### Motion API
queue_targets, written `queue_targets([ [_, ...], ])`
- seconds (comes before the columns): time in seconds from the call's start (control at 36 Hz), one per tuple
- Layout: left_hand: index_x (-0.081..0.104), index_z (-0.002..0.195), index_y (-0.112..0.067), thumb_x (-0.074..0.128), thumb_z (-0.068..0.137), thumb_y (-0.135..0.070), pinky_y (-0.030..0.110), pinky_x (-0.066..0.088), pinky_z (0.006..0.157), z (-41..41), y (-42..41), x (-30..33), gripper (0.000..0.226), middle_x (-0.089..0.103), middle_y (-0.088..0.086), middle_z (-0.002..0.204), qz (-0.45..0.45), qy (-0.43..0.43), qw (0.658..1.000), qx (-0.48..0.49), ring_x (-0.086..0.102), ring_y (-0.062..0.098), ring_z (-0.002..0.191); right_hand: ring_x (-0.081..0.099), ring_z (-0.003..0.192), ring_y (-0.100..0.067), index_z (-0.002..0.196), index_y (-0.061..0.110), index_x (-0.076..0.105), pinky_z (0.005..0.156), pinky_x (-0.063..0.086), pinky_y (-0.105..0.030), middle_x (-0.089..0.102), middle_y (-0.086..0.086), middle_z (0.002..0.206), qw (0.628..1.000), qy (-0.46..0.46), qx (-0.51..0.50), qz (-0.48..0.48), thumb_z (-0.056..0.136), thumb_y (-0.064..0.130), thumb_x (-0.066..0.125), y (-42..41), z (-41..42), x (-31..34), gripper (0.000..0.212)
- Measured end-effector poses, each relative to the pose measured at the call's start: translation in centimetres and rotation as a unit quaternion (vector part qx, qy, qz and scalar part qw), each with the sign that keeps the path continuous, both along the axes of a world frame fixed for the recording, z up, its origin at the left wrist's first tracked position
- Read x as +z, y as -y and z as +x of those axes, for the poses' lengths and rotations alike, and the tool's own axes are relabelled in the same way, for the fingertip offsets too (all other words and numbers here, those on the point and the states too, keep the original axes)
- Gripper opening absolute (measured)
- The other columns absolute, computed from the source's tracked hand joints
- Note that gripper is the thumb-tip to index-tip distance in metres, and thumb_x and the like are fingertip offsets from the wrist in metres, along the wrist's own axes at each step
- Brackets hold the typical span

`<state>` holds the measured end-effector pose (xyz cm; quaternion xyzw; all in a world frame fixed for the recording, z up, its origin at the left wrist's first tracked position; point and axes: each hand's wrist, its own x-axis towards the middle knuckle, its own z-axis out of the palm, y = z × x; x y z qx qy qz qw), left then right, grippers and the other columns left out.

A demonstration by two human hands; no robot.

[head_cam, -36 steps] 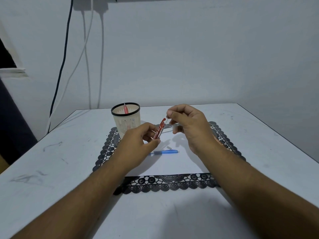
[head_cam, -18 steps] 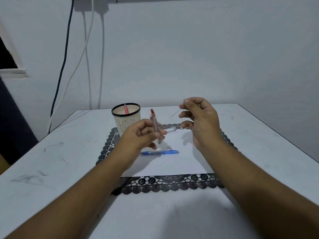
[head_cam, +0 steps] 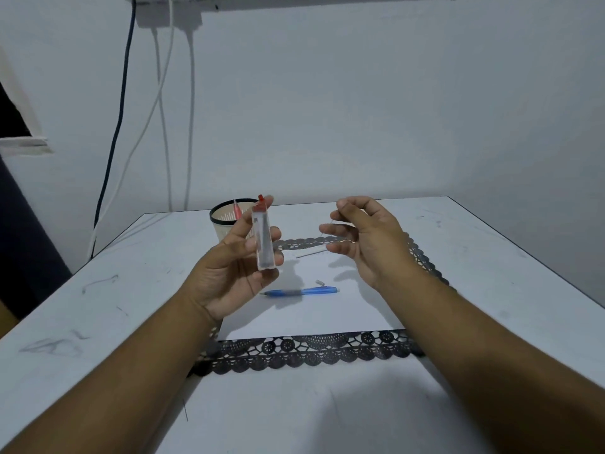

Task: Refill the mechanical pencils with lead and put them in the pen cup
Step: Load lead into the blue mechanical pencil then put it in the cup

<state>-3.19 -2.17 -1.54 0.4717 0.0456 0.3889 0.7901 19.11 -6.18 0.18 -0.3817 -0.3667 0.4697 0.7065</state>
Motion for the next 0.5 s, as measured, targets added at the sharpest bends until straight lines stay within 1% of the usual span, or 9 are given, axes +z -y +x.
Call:
queue_targets([
  [0.06,0.051,0.145,-0.027,0.096,0.062,-0.012,0.026,0.054,0.052,-0.1,0.1,0.1,0.096,0.067,0.007,0.099,0.000,-0.011,1.000,0.011,0.065,0.025,0.073,0.074,0.072,-0.027,0.096,0.011,0.064,0.049,0.057,-0.031,0.064,-0.007,0.083,1.000,-0.014,0.010,-0.009,0.100,0.013,0.066,0.0,-0.1,-0.1,0.005],
  [0.11,0.049,0.146,-0.028,0.095,0.062,-0.013,0.026,0.053,0.052,-0.1,0.1,0.2,0.097,0.067,0.006,0.099,0.007,-0.030,0.999,0.025,0.066,0.025,0.074,0.073,0.070,-0.027,0.096,0.010,0.064,0.051,0.058,-0.031,0.063,-0.008,0.084,0.999,-0.028,0.012,-0.021,0.100,0.012,0.066,-0.1,-0.1,-0.2,0.005],
  [0.17,0.051,0.146,-0.030,0.089,0.070,-0.010,0.025,0.051,0.053,-0.1,0.0,0.1,0.087,0.065,0.004,0.101,0.023,-0.054,0.998,0.034,0.067,0.025,0.077,0.073,0.068,-0.026,0.096,0.010,0.065,0.052,0.058,-0.031,0.063,-0.009,0.085,0.998,-0.045,0.010,-0.030,0.100,0.012,0.066,-0.2,0.0,-0.3,0.005],
  [0.25,0.057,0.139,-0.033,0.066,0.088,0.000,0.023,0.041,0.049,0.1,0.1,0.0,0.061,0.065,0.005,0.100,0.040,-0.102,0.990,0.086,0.069,0.025,0.076,0.073,0.068,-0.024,0.095,0.011,0.065,0.055,0.059,-0.030,0.065,-0.008,0.085,0.997,-0.065,0.012,-0.038,0.100,0.012,0.066,-0.3,0.3,-0.4,0.005],
  [0.31,0.059,0.133,-0.033,0.059,0.089,0.002,0.022,0.038,0.045,0.5,0.2,0.1,0.057,0.066,0.006,0.098,0.052,-0.120,0.985,0.116,0.070,0.027,0.074,0.071,0.067,-0.022,0.094,0.012,0.065,0.056,0.059,-0.029,0.067,-0.007,0.083,0.996,-0.082,0.016,-0.040,0.100,0.013,0.066,-0.4,0.4,-0.5,0.006],
  [0.33,0.060,0.131,-0.033,0.060,0.087,0.001,0.022,0.038,0.044,0.7,0.3,0.1,0.056,0.066,0.007,0.099,0.060,-0.126,0.982,0.128,0.071,0.028,0.074,0.071,0.066,-0.021,0.094,0.012,0.065,0.056,0.059,-0.029,0.068,-0.006,0.082,0.995,-0.091,0.017,-0.042,0.100,0.013,0.066,-0.5,0.6,-0.4,0.006],
  [0.39,0.060,0.130,-0.033,0.068,0.084,-0.002,0.023,0.041,0.044,1.0,0.1,0.1,0.056,0.066,0.011,0.100,0.073,-0.142,0.976,0.148,0.071,0.031,0.075,0.070,0.064,-0.020,0.094,0.013,0.065,0.057,0.059,-0.029,0.068,-0.006,0.081,0.993,-0.108,0.013,-0.049,0.100,0.013,0.066,-0.6,0.9,-0.5,0.006],
  [0.44,0.061,0.130,-0.033,0.079,0.078,0.000,0.025,0.043,0.044,1.1,-0.2,0.0,0.064,0.066,0.013,0.101,0.089,-0.163,0.968,0.167,0.071,0.032,0.076,0.069,0.063,-0.020,0.095,0.013,0.065,0.057,0.059,-0.029,0.068,-0.005,0.080,0.991,-0.119,0.009,-0.055,0.099,0.014,0.068,-0.8,1.3,-0.6,0.005],
  [0.5,0.061,0.132,-0.033,0.077,0.081,-0.002,0.026,0.043,0.045,1.2,-0.5,0.0,0.062,0.065,0.015,0.103,0.110,-0.182,0.961,0.179,0.069,0.032,0.074,0.069,0.064,-0.021,0.098,0.012,0.067,0.058,0.059,-0.030,0.068,-0.006,0.081,0.991,-0.122,0.004,-0.060,0.098,0.015,0.070,-1.0,1.6,-0.8,0.004],
])
